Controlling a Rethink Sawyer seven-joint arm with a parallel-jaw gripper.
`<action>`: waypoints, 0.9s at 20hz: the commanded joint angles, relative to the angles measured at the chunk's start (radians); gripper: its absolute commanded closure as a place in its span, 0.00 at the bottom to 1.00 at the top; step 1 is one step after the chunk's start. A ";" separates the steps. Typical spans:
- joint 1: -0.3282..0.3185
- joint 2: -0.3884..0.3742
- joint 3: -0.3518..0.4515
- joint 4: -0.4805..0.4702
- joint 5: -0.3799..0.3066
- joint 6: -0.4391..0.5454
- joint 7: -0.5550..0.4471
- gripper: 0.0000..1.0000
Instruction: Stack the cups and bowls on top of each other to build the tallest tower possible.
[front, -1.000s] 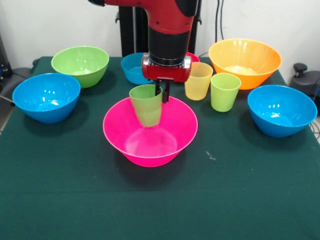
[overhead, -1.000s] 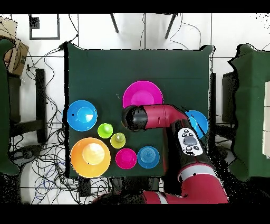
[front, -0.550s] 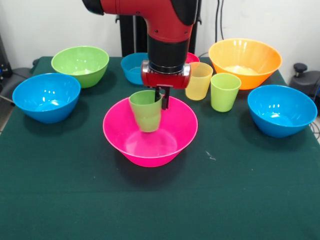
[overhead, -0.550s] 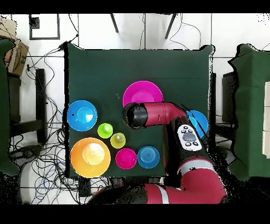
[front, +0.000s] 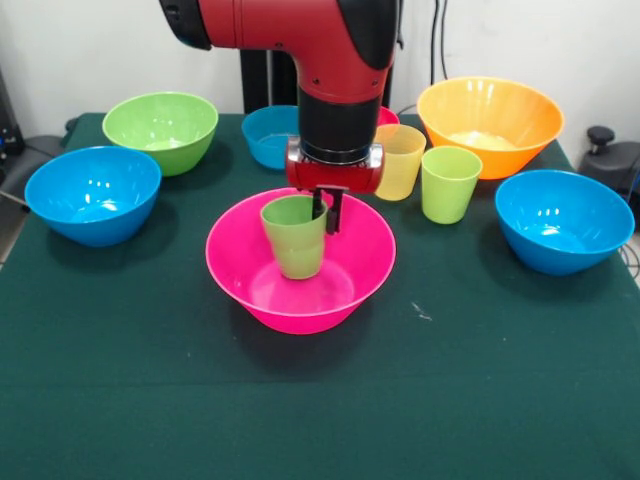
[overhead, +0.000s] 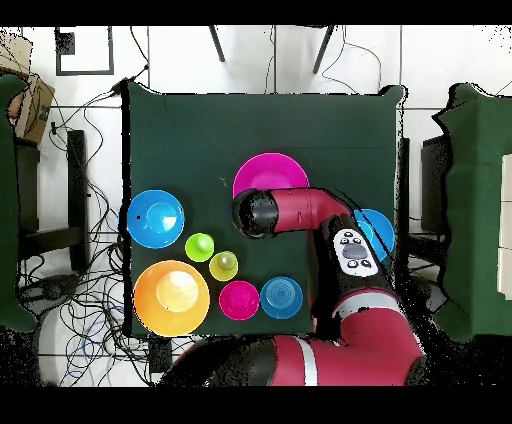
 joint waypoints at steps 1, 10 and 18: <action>0.032 0.041 0.080 -0.091 -0.034 -0.072 0.002 1.00; 0.023 0.072 0.090 -0.120 -0.042 -0.080 -0.018 1.00; 0.014 0.077 0.100 -0.123 -0.045 -0.076 -0.036 1.00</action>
